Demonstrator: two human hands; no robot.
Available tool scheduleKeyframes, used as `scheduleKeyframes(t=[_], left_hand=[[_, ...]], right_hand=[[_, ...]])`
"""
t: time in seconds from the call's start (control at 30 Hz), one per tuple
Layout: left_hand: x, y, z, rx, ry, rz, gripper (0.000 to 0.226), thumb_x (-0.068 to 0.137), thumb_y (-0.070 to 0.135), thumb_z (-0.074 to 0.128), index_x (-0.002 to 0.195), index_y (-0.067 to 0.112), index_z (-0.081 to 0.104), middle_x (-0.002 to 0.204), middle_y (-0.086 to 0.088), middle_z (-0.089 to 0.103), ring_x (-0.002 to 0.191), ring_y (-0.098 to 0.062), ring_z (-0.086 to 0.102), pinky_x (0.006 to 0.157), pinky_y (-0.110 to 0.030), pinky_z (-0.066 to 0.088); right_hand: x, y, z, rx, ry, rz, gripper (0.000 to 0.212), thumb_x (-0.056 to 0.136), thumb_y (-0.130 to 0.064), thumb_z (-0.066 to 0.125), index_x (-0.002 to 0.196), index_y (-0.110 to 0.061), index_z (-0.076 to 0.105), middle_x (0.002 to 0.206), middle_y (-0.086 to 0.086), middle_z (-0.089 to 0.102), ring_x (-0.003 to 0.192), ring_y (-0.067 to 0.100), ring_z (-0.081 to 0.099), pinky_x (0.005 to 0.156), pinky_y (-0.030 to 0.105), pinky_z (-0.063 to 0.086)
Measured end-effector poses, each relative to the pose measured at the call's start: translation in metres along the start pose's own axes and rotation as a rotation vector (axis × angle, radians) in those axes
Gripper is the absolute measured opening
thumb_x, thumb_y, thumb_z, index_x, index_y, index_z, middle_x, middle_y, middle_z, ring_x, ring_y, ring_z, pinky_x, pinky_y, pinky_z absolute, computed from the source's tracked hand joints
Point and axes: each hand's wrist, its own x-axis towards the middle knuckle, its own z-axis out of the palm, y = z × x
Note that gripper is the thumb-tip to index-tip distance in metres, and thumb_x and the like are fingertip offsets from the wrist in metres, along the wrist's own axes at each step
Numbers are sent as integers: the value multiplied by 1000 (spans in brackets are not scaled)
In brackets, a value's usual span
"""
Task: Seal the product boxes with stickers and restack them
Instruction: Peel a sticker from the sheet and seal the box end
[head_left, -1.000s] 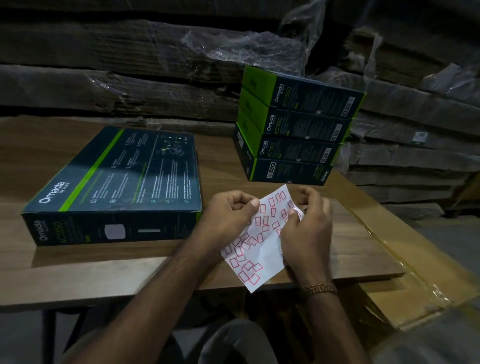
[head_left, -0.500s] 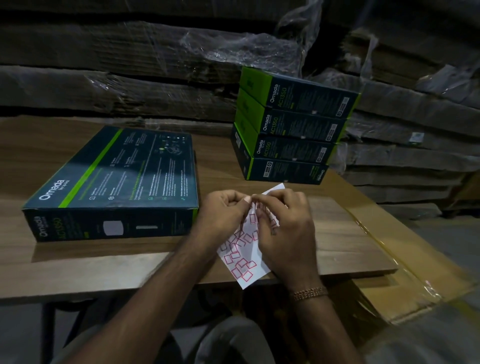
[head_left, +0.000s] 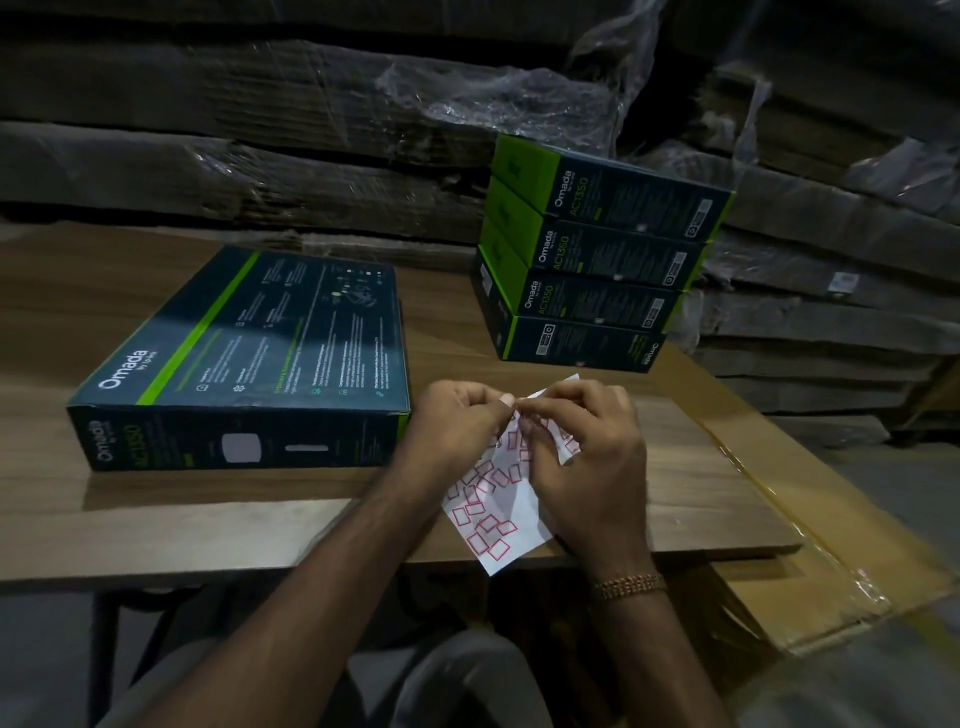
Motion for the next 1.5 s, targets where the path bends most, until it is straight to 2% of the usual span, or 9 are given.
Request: scheduleKeyframes(t=[0.1, 0.2, 0.43, 0.6, 0.77, 0.97, 1.17, 1.33, 1.5], left_hand=[[1, -1, 0, 11, -4, 0, 27, 106, 32, 65, 90, 17, 79, 81, -2, 81, 72, -17, 79, 68, -32, 62], [3, -2, -1, 20, -18, -3, 26, 106, 32, 65, 92, 15, 79, 82, -4, 81, 73, -21, 80, 74, -39, 65], [1, -1, -1, 30, -22, -7, 26, 107, 32, 65, 94, 14, 78, 81, -4, 80, 69, -17, 79, 66, -30, 62], [0, -1, 0, 11, -12, 2, 25, 106, 31, 66, 92, 15, 79, 80, -3, 81, 73, -19, 80, 75, -38, 66], [-1, 0, 0, 30, -11, 1, 25, 107, 32, 66, 91, 16, 78, 78, -2, 80, 71, -18, 80, 74, -36, 65], [-1, 1, -1, 46, -18, 0, 27, 107, 33, 65, 90, 17, 78, 80, -2, 80, 75, -20, 80, 78, -38, 65], [0, 0, 0, 44, -20, -4, 28, 107, 33, 65, 88, 17, 77, 80, -3, 80, 76, -21, 80, 83, -44, 66], [3, -1, 0, 69, -19, 7, 25, 106, 33, 66, 89, 19, 78, 81, 0, 81, 74, -17, 80, 82, -42, 67], [3, -1, -1, 82, -31, 11, 27, 106, 35, 65, 90, 18, 78, 81, -1, 81, 74, -17, 79, 78, -38, 66]], right_hand=[[0, -1, 0, -12, -31, 16, 17, 91, -14, 77, 106, -21, 79, 105, -8, 60, 103, 12, 51, 83, 13, 38], [1, -1, 1, -27, -70, 32, 19, 91, -13, 75, 107, -22, 76, 106, -8, 57, 104, 13, 50, 83, 23, 43], [0, -2, 2, -45, -94, 39, 20, 91, -12, 74, 108, -22, 71, 108, -7, 55, 105, 13, 48, 82, 27, 44], [1, -1, 3, -52, -112, 43, 20, 93, -12, 72, 108, -24, 68, 108, -10, 53, 103, 13, 47, 81, 28, 46], [1, -1, 4, -38, -124, 39, 25, 94, -10, 68, 116, -22, 68, 111, -10, 54, 105, 13, 48, 83, 31, 47], [-2, 2, 2, -44, -49, -13, 18, 96, -15, 76, 114, -18, 80, 109, -5, 67, 103, 12, 55, 80, 16, 41], [-2, 1, -1, -40, -6, -33, 14, 91, -13, 82, 105, -17, 82, 107, -5, 73, 102, 15, 60, 80, 25, 48], [1, 1, 1, -81, -60, -11, 11, 96, -17, 73, 106, -18, 77, 106, -5, 67, 100, 13, 54, 77, 30, 49], [0, -1, 3, -105, -75, -11, 18, 100, -22, 62, 113, -16, 73, 107, -2, 60, 98, 14, 49, 73, 36, 51]])
